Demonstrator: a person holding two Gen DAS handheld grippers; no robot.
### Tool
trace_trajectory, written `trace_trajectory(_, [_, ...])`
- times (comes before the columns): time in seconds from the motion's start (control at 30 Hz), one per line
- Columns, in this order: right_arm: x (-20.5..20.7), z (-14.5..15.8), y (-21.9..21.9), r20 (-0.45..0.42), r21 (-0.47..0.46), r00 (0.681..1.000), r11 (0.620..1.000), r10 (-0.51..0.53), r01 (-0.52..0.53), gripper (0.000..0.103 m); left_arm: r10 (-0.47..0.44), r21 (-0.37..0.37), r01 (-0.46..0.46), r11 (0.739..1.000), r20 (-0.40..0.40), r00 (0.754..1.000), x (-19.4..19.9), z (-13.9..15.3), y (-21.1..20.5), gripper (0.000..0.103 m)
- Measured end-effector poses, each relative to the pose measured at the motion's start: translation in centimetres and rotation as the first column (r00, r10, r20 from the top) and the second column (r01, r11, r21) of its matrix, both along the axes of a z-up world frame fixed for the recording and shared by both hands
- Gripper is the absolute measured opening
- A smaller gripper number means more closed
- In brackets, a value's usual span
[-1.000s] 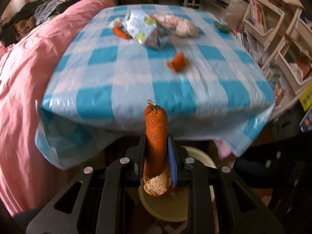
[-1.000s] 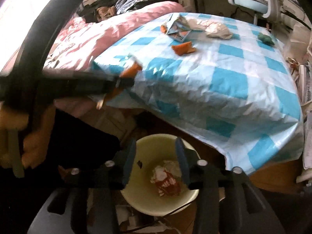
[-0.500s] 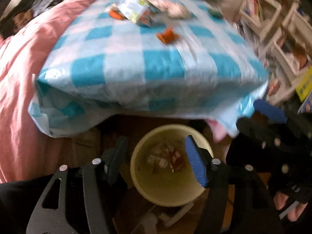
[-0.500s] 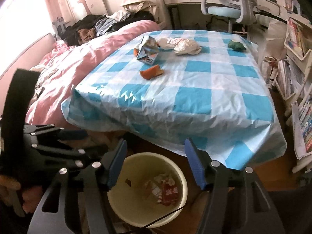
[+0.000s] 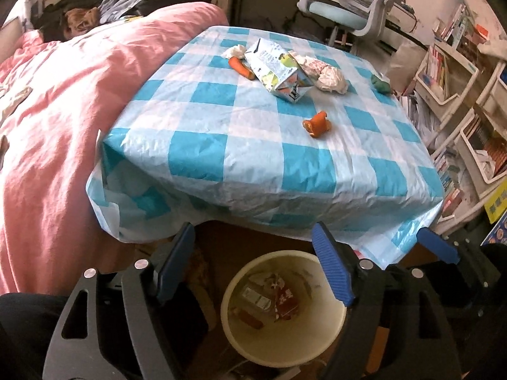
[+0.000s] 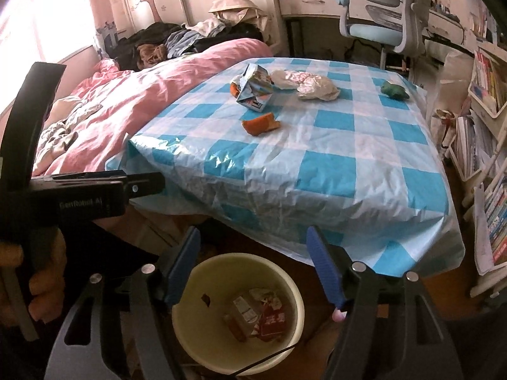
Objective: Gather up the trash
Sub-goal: 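Grasp the milk carton with the left gripper while the right grasps a small orange scrap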
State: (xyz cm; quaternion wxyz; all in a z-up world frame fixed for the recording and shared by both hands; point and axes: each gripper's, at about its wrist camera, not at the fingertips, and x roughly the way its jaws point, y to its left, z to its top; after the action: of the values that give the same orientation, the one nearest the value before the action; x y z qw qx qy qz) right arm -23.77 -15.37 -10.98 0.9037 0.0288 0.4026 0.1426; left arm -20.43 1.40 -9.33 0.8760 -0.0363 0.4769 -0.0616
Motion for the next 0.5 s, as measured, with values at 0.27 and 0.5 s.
trace_trajectory(0.27, [0.01, 0.34, 0.1, 0.03, -0.004, 1.0, 1.0, -0.005, 0.005, 0.067, 0.002, -0.018, -0.002, 1.0, 0.017, 1.0, 0.23, 0.11, -0.15, 0.075])
trace_trajectory(0.5, [0.37, 0.56, 0.4, 0.049, -0.003, 0.999, 1.0, -0.002, 0.002, 0.067, 0.012, -0.035, -0.011, 0.999, 0.024, 1.0, 0.64, 0.15, -0.16, 0.076])
